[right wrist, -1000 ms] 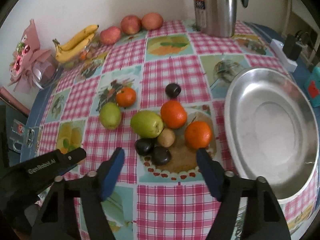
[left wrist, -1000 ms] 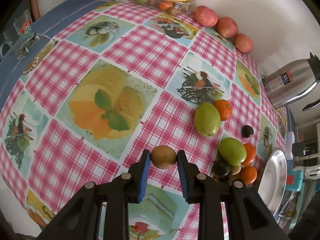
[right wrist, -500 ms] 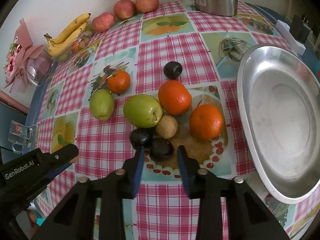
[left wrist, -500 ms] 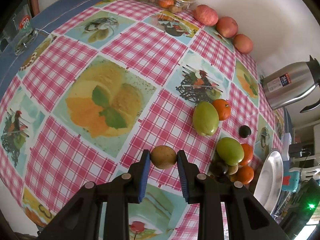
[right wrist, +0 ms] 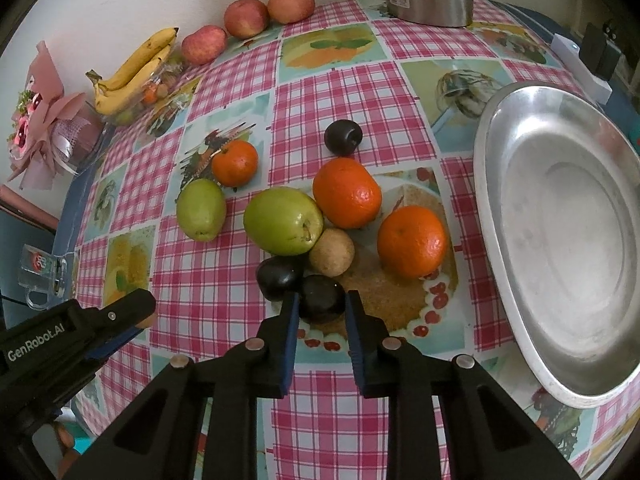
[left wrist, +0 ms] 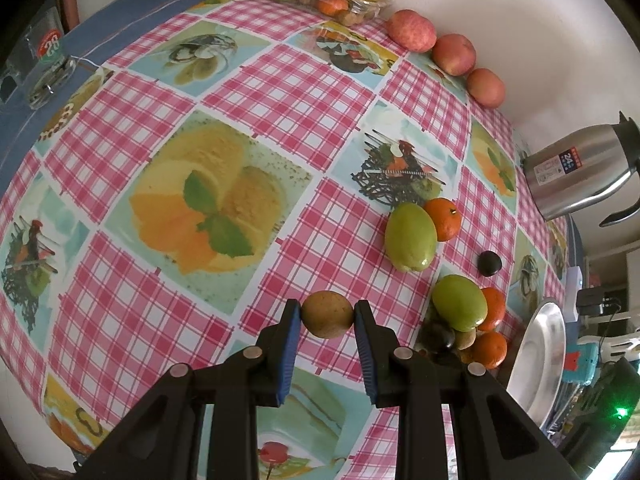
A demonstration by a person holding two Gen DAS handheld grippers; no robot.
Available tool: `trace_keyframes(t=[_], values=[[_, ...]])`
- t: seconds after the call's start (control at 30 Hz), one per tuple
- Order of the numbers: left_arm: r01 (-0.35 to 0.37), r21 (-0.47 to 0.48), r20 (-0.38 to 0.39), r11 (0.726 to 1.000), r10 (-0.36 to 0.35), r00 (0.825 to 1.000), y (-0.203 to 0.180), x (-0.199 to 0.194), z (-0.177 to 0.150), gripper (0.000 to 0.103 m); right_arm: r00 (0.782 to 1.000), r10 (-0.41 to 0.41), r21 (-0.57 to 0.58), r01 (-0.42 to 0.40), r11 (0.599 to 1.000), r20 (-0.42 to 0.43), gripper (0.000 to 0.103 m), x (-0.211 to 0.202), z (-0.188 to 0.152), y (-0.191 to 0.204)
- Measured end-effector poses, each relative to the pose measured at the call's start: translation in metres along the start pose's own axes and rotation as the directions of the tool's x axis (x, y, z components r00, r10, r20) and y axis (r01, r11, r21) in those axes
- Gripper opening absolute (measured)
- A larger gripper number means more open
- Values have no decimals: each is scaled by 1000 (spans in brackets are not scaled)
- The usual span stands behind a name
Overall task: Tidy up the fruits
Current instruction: 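Grasp the black plum with the right gripper while the left gripper holds the kiwi, then carry kiwi and plum over the steel plate and open both grippers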
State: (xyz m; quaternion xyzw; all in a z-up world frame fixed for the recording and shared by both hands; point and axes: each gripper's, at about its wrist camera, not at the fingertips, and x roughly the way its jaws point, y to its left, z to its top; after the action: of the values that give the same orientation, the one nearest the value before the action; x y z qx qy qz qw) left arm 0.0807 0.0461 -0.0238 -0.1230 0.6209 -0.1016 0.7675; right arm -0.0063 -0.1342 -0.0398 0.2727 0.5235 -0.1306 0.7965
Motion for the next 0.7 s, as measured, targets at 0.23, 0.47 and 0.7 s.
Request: trace_keyframes(t=[0.23,0.47,0.7], values=[[11,-2,9,1000,-11,1000,1,-4,1,29,999,19,4,-19,1000,41,23,-15,2,2],[28,23,29,999,-28,999,-7,-12,1,29,993,26,-1,-26,1000,114,23,-38,6,2],[55,93,34,994,-59,998,-32,-15,-2,29,989,-30,18,27,999,145,23,-47,13,-9]])
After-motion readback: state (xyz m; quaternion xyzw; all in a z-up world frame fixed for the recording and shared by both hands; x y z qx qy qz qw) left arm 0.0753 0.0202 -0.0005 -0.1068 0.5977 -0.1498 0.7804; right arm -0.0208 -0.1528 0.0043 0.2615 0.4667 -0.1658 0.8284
